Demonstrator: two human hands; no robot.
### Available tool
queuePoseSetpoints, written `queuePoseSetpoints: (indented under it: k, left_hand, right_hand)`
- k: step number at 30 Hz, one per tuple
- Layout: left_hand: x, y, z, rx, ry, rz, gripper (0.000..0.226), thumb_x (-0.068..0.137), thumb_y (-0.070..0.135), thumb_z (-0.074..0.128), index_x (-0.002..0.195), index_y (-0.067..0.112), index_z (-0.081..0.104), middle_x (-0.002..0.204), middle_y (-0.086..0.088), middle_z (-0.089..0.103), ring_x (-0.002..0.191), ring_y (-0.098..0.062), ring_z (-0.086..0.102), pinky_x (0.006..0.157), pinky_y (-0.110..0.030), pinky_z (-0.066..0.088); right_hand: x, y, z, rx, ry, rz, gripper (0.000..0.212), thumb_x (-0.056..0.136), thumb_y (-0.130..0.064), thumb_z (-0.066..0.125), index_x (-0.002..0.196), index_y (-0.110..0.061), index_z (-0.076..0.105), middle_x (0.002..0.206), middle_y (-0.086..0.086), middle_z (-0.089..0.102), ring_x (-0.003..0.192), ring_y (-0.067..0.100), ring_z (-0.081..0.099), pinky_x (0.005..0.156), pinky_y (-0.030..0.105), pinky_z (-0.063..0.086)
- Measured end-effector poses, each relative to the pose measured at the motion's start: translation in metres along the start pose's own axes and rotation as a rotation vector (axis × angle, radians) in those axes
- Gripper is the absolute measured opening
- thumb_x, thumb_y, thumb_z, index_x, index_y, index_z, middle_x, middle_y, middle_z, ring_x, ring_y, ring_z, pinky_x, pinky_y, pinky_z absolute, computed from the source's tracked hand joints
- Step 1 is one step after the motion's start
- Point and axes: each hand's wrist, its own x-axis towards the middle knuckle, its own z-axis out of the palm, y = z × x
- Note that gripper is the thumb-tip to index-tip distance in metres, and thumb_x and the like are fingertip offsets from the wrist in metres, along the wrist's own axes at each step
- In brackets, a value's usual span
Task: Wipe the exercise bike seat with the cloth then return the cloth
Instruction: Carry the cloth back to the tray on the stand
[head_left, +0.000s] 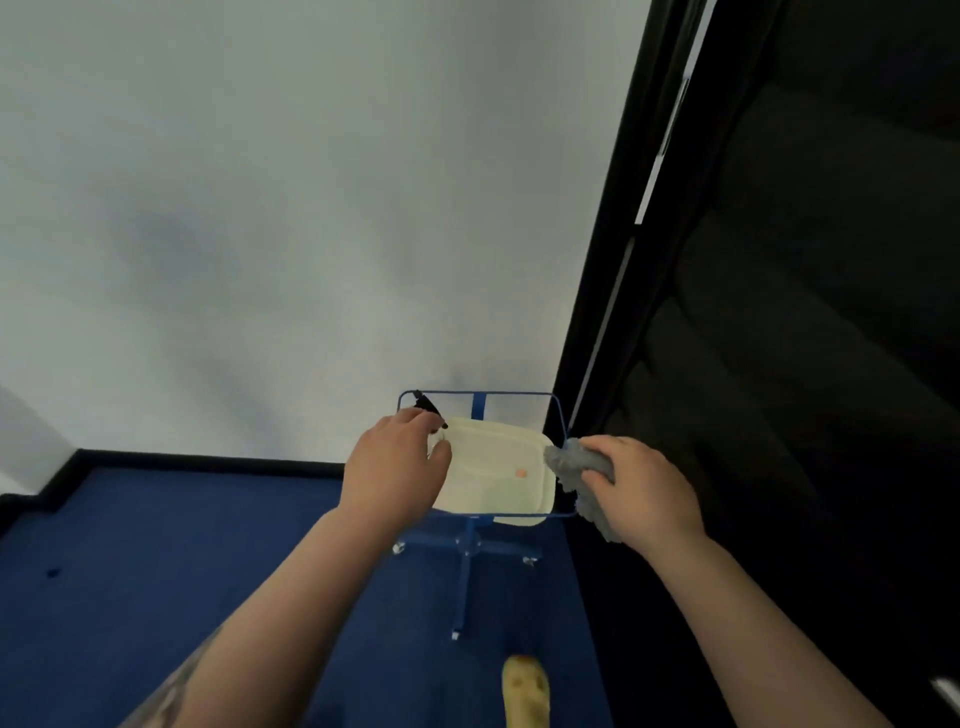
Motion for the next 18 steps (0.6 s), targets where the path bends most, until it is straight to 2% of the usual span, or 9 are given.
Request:
queuePoseSetpoints:
  k: [5, 7, 11, 15, 18]
  left_hand:
    - [0.054, -0.011, 0.051, 0.024, -0.093, -0.114, 0.035, 0.089, 0.031, 0.044, 0.121, 0.023, 0.057, 0.128, 0.006, 0.055, 0.108, -0.018, 0.053, 0.080, -0.030, 0.041]
    - [0.072, -0.018, 0.073, 0.021, -0.149, -0.184, 0.037, 0.089, 0.032, 0.043, 0.122, 0.024, 0.057, 0.129, 0.005, 0.055, 0.109, -0.019, 0.052, 0.082, -0.034, 0.045]
    - [0.104, -0.029, 0.117, 0.062, -0.278, -0.263, 0.038, 0.090, 0.032, 0.043, 0.124, 0.024, 0.055, 0.133, 0.003, 0.053, 0.115, -0.021, 0.050, 0.088, -0.035, 0.042]
    - [0.120, -0.041, 0.160, 0.038, -0.398, -0.354, 0.038, 0.090, 0.032, 0.043, 0.126, 0.025, 0.054, 0.135, 0.005, 0.051, 0.115, -0.021, 0.051, 0.087, -0.036, 0.043]
    - [0.123, -0.056, 0.189, 0.015, -0.429, -0.433, 0.037, 0.090, 0.031, 0.043, 0.125, 0.025, 0.055, 0.135, 0.006, 0.051, 0.113, -0.020, 0.052, 0.085, -0.034, 0.044]
  right_hand:
    - [0.076, 0.017, 0.048, 0.017, -0.108, 0.000, 0.037, 0.091, -0.025, 0.056, 0.128, -0.029, 0.057, 0.121, -0.002, 0.060, 0.104, 0.022, 0.059, 0.078, 0.033, 0.049]
    - [0.100, 0.025, 0.069, 0.010, -0.170, -0.002, 0.037, 0.091, -0.025, 0.056, 0.128, -0.028, 0.057, 0.121, -0.002, 0.060, 0.103, 0.022, 0.059, 0.076, 0.031, 0.048]
    - [0.146, 0.038, 0.111, -0.026, -0.305, -0.022, 0.027, 0.091, -0.026, 0.055, 0.117, -0.022, 0.060, 0.117, -0.001, 0.060, 0.097, 0.022, 0.059, 0.071, 0.032, 0.049]
    - [0.185, 0.048, 0.158, 0.000, -0.416, -0.022, 0.027, 0.092, -0.023, 0.052, 0.118, -0.019, 0.061, 0.120, 0.002, 0.059, 0.101, 0.023, 0.059, 0.077, 0.036, 0.052]
    - [0.206, 0.056, 0.196, 0.030, -0.476, -0.010, 0.031, 0.093, -0.022, 0.051, 0.123, -0.020, 0.059, 0.122, 0.003, 0.058, 0.104, 0.024, 0.058, 0.079, 0.037, 0.052]
